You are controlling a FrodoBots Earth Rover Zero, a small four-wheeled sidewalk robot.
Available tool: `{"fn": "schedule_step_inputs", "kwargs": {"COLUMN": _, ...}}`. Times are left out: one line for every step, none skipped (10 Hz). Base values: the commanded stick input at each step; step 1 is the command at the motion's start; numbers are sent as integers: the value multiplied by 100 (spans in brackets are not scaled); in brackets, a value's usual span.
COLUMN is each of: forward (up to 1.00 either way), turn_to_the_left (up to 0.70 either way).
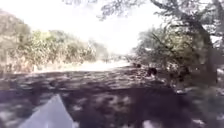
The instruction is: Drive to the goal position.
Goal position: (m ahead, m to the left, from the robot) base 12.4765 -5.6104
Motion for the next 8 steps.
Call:
{"fn": "schedule_step_inputs", "kwargs": {"forward": 50, "turn_to_the_left": -17}}
{"fn": "schedule_step_inputs", "kwargs": {"forward": 50, "turn_to_the_left": -37}}
{"fn": "schedule_step_inputs", "kwargs": {"forward": 50, "turn_to_the_left": -40}}
{"fn": "schedule_step_inputs", "kwargs": {"forward": 50, "turn_to_the_left": -24}}
{"fn": "schedule_step_inputs", "kwargs": {"forward": 50, "turn_to_the_left": -12}}
{"fn": "schedule_step_inputs", "kwargs": {"forward": 50, "turn_to_the_left": -1}}
{"fn": "schedule_step_inputs", "kwargs": {"forward": 50, "turn_to_the_left": -23}}
{"fn": "schedule_step_inputs", "kwargs": {"forward": 50, "turn_to_the_left": -47}}
